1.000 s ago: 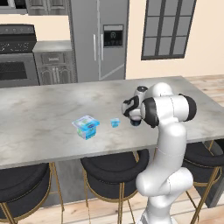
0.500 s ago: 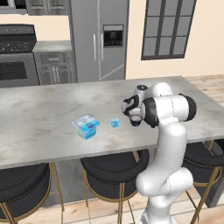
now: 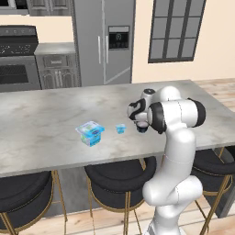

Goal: Stack the yogurt containers by placing the smaller containers on top of the larger containers.

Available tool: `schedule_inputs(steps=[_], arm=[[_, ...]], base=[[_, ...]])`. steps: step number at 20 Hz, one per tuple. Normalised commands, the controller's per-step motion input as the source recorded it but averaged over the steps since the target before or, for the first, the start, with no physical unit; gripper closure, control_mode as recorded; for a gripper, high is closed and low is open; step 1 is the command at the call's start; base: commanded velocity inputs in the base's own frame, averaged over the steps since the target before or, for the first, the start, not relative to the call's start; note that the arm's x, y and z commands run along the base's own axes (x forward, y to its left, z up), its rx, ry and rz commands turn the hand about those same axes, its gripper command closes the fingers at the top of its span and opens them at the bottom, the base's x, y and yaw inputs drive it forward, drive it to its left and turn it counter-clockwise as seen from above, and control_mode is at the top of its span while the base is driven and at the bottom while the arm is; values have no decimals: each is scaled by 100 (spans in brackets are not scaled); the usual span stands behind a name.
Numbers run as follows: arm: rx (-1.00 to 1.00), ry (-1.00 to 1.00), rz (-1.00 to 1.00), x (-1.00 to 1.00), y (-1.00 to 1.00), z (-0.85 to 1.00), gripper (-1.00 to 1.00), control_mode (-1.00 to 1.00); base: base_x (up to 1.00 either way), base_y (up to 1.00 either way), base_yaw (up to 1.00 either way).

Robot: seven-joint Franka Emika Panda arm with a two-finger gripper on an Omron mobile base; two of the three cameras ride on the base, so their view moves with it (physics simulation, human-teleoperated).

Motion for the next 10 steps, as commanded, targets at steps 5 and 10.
schedule_inputs(steps=[5,10], arm=[[5,4,0,0,-4,0,-100,-100],[3,0,0,0,-14,0,-100,-100]], base=[[0,0,0],[0,0,0]])
